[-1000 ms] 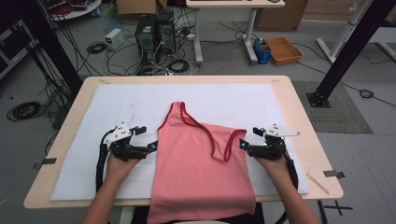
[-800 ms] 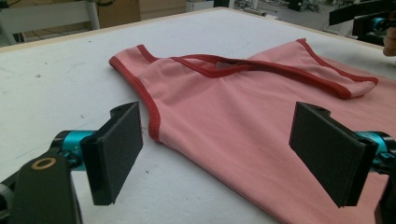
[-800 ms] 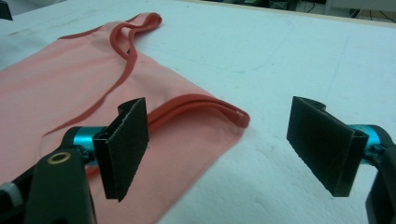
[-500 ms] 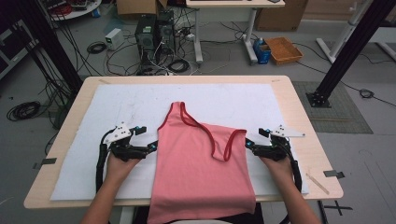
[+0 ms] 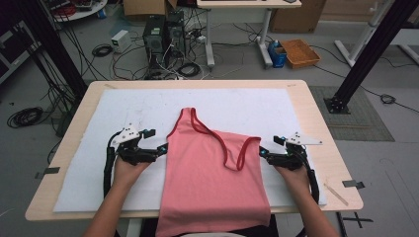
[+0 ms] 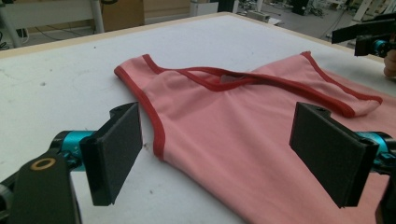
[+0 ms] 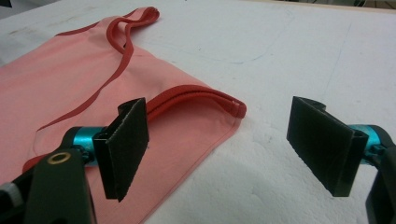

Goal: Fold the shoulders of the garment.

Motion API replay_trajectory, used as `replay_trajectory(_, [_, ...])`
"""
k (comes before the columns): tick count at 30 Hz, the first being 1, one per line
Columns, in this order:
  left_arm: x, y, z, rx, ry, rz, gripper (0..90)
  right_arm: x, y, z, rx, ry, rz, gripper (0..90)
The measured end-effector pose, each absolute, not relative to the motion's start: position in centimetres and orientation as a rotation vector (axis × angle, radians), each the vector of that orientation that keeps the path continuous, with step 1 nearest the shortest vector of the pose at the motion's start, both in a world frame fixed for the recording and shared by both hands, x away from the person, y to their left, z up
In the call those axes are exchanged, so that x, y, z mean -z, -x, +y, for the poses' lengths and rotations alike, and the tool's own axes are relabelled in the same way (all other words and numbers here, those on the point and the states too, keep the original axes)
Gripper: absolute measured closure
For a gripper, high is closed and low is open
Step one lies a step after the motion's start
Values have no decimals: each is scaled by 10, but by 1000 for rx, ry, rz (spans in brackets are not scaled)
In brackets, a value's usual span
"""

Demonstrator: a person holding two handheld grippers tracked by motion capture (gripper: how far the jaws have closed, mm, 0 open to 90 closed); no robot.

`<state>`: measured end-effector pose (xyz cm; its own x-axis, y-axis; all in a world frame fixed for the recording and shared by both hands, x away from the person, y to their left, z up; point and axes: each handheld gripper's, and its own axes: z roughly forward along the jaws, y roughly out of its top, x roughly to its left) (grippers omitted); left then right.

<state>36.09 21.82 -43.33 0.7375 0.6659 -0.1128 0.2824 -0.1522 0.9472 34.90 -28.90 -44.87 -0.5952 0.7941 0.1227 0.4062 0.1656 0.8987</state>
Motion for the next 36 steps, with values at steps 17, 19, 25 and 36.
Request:
replay_trajectory(17, [412, -396, 199, -387, -1766, 785, 172, 449, -351, -291, -1431, -1171, 2066, 208])
replay_trajectory(19, [412, -399, 199, -392, -1745, 793, 172, 449, -350, -291, -1431, -1174, 2067, 208])
replay_trajectory(25, [409, -410, 195, -372, -1772, 810, 172, 449, -351, -291, -1426, -1164, 2067, 208])
replay_trajectory(36, [406, -439, 188, -380, -1819, 865, 172, 449, -351, -291, -1427, -1176, 2064, 208])
